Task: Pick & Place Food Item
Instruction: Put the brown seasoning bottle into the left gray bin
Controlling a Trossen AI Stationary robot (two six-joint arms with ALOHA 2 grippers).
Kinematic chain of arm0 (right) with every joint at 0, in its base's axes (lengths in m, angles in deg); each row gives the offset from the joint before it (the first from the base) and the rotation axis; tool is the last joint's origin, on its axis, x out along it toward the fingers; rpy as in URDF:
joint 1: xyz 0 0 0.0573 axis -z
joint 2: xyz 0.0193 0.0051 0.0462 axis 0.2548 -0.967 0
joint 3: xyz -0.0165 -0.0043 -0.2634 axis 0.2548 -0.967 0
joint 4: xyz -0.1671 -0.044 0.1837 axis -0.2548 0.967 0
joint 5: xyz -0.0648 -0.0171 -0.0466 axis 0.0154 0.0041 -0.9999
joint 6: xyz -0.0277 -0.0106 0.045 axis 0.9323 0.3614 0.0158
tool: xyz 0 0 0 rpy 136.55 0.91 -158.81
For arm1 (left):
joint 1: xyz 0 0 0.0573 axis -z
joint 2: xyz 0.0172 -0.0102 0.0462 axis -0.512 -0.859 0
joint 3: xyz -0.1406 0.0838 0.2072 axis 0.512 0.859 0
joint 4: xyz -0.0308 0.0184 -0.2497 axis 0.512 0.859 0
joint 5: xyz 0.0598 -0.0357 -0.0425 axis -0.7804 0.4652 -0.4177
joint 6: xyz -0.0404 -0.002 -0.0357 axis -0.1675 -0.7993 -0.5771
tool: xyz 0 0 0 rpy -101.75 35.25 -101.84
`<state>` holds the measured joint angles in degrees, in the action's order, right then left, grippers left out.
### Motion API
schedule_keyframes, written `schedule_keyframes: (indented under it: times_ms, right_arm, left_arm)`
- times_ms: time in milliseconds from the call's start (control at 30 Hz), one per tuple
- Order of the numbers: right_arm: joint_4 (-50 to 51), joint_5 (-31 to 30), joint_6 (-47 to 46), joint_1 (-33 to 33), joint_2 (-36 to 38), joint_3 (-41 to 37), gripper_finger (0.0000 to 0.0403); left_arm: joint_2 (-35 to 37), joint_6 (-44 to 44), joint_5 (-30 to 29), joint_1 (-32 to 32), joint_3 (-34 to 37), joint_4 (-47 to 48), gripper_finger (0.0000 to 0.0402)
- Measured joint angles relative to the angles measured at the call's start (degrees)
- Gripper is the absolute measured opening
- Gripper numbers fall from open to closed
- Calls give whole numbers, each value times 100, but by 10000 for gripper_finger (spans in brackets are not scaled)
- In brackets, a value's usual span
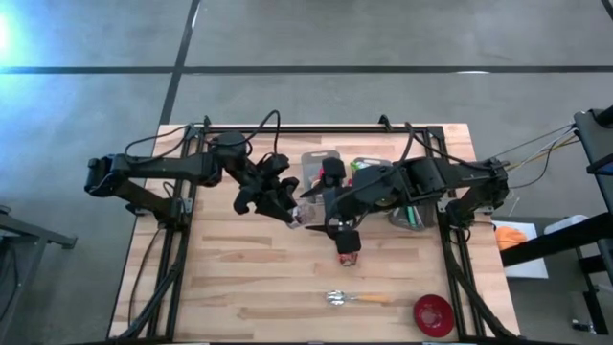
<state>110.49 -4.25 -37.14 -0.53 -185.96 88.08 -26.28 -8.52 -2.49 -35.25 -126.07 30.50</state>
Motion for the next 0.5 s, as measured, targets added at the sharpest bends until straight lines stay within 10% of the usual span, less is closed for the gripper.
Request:
schedule_keyframes:
  times_ms: [200,500]
  right_arm:
    - [5,4,281,-2,4,2,307]
    - [7,43,280,-9,4,2,203]
  left_arm:
    - [-2,-4,0,0,0,28,168]
    - [-9,3,3,-4,0,22,168]
